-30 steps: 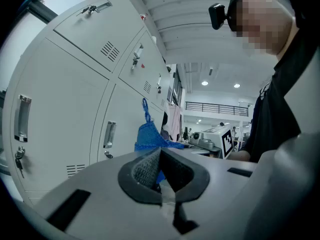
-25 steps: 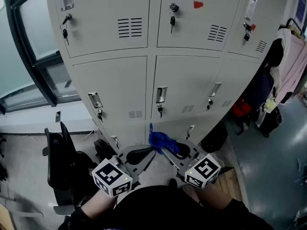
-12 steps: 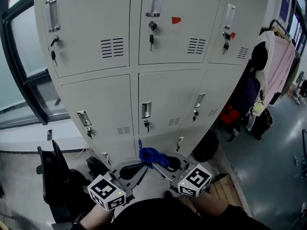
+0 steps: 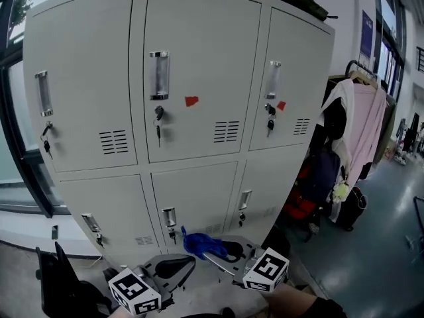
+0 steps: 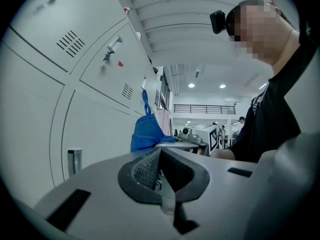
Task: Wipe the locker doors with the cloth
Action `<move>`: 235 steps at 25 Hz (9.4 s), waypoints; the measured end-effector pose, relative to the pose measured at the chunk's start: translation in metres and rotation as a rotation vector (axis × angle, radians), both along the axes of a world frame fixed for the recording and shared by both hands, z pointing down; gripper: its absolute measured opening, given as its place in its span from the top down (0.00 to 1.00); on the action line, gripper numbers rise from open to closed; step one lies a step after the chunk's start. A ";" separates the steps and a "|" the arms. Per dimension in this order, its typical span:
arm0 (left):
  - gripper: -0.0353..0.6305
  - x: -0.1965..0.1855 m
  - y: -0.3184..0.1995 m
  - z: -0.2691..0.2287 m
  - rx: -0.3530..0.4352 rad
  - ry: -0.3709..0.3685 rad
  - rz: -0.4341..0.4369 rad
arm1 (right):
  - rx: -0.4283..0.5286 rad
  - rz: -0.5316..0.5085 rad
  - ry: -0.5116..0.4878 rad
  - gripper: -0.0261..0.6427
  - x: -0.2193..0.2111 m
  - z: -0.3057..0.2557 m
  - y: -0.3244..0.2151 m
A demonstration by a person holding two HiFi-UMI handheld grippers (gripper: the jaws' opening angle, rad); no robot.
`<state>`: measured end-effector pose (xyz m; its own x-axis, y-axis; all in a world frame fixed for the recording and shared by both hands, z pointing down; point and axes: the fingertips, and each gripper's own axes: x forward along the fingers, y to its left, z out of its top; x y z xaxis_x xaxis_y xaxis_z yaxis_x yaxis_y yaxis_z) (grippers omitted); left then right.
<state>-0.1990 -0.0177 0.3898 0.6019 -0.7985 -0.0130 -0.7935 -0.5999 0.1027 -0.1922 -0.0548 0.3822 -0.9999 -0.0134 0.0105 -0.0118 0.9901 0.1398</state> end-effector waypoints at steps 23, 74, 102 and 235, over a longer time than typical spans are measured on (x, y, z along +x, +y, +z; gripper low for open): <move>0.94 0.124 -0.179 -0.204 0.211 -0.164 0.036 | 0.395 -0.230 -0.062 0.81 0.103 -0.243 -0.154; 0.94 0.153 -0.223 -0.206 0.192 -0.364 0.111 | 1.215 0.261 0.296 0.81 0.099 -0.335 -0.267; 0.94 0.138 -0.187 -0.176 0.133 -0.286 0.185 | 1.119 0.200 0.304 0.81 0.093 -0.223 -0.227; 0.94 0.159 -0.221 -0.160 0.099 -0.249 0.197 | 1.310 0.528 0.207 0.81 0.182 -0.449 -0.333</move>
<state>-0.0397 -0.2385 0.2295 0.7393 -0.6683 0.0822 -0.6544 -0.7419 -0.1460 -0.0101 -0.3881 -0.0673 -0.8568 -0.4910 -0.1573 -0.1988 0.0331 0.9795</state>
